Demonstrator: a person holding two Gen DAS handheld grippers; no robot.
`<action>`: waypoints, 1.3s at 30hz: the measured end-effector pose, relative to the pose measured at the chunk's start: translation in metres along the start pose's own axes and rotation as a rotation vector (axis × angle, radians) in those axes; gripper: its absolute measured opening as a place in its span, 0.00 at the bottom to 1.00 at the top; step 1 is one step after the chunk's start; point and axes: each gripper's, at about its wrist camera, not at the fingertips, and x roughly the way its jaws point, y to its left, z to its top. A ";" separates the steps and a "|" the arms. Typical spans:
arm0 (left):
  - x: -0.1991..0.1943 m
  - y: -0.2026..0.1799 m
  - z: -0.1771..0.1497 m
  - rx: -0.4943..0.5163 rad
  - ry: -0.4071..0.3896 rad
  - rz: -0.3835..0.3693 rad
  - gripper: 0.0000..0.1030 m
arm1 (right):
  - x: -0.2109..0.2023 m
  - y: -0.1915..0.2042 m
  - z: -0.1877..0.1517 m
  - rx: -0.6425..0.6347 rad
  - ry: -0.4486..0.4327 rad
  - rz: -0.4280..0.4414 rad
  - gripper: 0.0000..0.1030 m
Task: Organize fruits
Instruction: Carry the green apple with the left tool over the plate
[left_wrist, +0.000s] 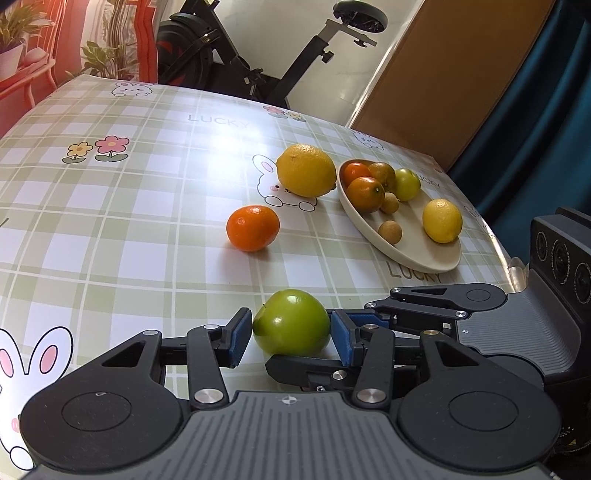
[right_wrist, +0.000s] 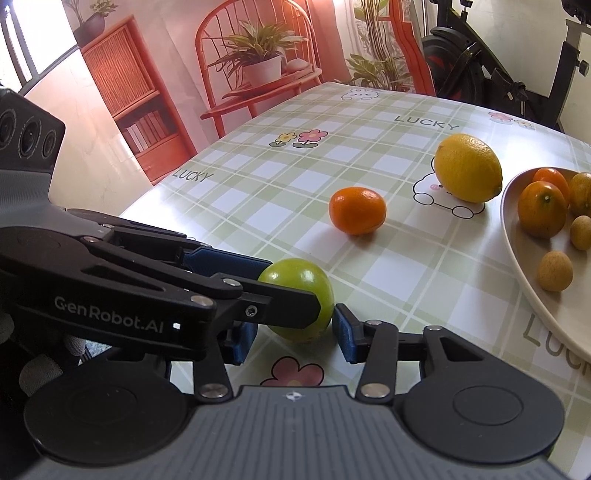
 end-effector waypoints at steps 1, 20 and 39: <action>0.000 0.000 0.000 0.001 0.001 0.000 0.48 | 0.000 0.000 0.000 0.001 0.000 0.000 0.46; 0.002 -0.041 0.030 0.095 -0.009 0.056 0.48 | -0.034 -0.021 -0.005 0.117 -0.163 0.010 0.46; 0.053 -0.126 0.076 0.294 0.020 0.031 0.49 | -0.085 -0.084 -0.018 0.334 -0.370 -0.100 0.46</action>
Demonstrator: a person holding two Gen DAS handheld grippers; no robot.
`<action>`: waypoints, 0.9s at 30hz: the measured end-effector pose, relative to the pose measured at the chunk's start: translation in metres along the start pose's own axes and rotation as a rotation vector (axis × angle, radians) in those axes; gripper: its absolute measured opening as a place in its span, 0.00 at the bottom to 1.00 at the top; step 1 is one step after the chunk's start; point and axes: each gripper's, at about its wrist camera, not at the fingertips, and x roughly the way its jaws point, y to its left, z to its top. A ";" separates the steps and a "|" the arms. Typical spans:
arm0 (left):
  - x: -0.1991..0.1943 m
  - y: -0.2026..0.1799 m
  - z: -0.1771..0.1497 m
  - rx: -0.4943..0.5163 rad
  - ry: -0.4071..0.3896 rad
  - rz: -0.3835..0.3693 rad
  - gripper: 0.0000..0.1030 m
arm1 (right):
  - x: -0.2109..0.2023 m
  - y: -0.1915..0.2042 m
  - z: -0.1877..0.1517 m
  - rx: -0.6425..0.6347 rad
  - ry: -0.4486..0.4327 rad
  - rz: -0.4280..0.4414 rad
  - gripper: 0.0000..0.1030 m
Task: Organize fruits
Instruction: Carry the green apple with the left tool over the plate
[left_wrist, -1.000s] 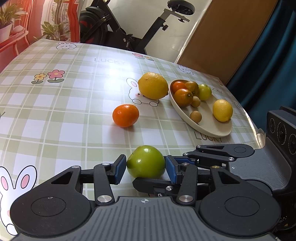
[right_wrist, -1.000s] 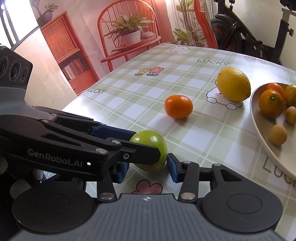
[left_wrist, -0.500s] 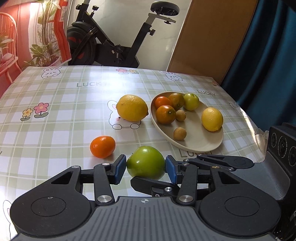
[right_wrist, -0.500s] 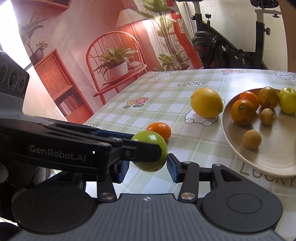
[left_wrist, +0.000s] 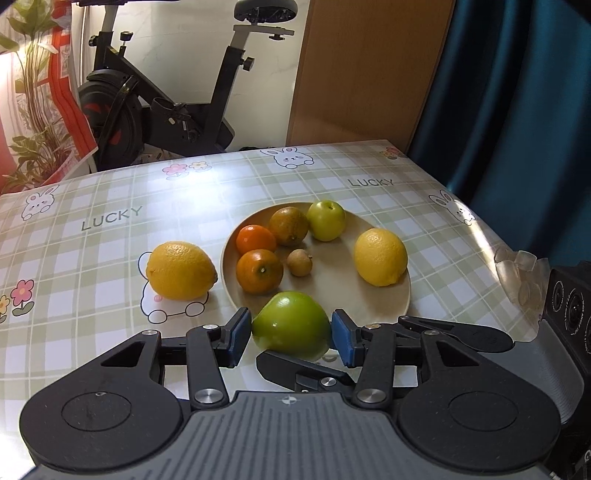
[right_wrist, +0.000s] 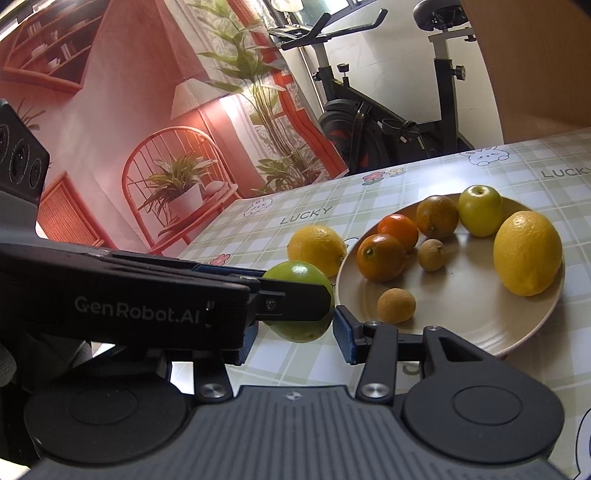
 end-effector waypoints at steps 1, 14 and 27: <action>0.004 -0.003 0.003 0.008 0.000 -0.006 0.49 | -0.002 -0.005 0.002 0.010 -0.011 -0.011 0.46; 0.055 -0.024 0.028 0.084 0.056 -0.028 0.49 | -0.005 -0.061 0.016 0.135 -0.052 -0.091 0.46; 0.084 -0.016 0.044 0.052 0.088 0.006 0.50 | 0.020 -0.075 0.025 0.132 -0.028 -0.132 0.46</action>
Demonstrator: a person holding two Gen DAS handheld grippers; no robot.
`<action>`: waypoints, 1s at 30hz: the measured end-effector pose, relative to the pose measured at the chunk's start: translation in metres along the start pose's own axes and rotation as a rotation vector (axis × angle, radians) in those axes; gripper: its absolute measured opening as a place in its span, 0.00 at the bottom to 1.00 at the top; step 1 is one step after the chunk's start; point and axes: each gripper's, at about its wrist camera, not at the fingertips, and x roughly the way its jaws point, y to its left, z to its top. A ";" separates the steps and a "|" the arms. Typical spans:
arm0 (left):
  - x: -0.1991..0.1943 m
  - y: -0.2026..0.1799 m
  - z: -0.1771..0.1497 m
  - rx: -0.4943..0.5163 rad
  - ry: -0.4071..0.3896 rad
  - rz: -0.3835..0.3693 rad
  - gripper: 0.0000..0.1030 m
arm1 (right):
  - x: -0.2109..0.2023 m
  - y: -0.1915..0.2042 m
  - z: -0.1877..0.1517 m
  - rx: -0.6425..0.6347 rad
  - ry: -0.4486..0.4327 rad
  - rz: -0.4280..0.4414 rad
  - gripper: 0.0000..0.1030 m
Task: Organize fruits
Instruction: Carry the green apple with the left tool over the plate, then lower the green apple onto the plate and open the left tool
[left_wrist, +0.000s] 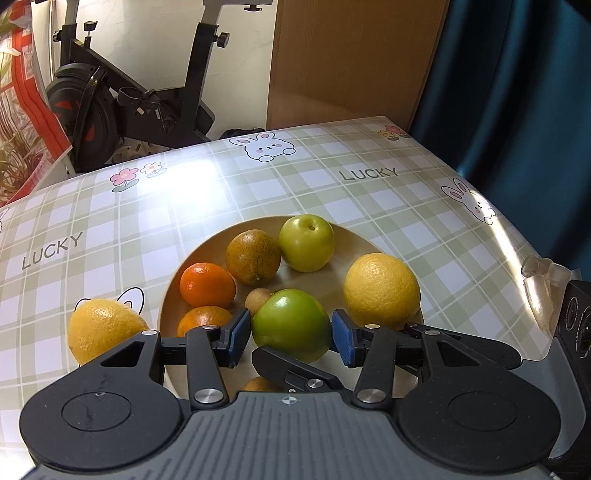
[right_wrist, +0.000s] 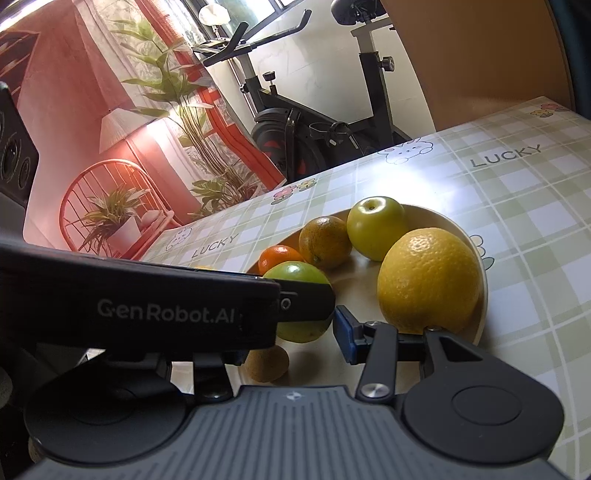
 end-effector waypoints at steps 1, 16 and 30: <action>0.001 -0.001 0.001 0.006 0.000 0.003 0.50 | 0.000 0.000 0.000 0.000 -0.003 -0.003 0.46; 0.012 -0.006 0.013 0.016 -0.020 0.037 0.49 | 0.015 0.006 0.010 -0.125 -0.043 -0.083 0.46; -0.004 0.007 0.015 -0.024 -0.064 0.026 0.49 | 0.018 0.007 0.011 -0.140 -0.042 -0.110 0.46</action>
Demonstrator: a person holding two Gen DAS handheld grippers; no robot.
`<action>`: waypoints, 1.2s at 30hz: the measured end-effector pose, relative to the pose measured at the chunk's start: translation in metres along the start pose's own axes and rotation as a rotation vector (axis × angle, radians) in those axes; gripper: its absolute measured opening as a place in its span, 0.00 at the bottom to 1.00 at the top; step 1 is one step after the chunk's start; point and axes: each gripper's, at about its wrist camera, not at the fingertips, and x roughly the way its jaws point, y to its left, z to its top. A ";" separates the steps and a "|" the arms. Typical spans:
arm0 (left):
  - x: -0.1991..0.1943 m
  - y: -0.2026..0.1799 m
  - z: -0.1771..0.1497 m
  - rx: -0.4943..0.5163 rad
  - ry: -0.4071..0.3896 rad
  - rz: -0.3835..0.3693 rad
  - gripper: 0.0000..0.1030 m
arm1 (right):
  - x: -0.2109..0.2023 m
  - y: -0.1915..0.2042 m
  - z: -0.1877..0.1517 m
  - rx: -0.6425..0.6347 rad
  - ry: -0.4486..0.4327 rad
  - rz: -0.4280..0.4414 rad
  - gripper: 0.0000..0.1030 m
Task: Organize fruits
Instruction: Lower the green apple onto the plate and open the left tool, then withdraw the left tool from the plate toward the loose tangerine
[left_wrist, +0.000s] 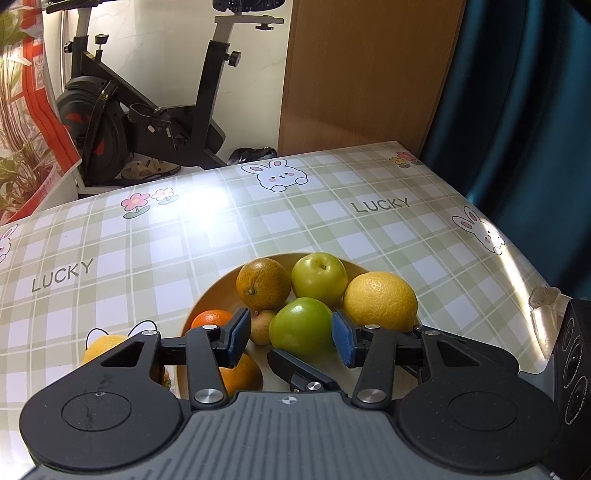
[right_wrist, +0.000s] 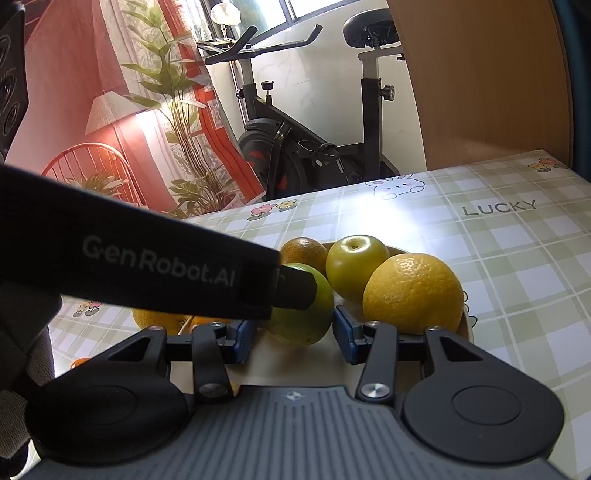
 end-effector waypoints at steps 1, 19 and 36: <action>-0.002 0.001 0.000 -0.001 -0.005 0.001 0.49 | 0.000 0.000 0.000 0.000 0.002 -0.002 0.46; -0.064 0.036 -0.006 -0.011 -0.113 -0.009 0.49 | -0.035 0.018 0.005 -0.093 -0.061 0.001 0.48; -0.122 0.136 -0.049 -0.140 -0.164 0.056 0.49 | -0.022 0.087 -0.002 -0.239 0.001 0.117 0.48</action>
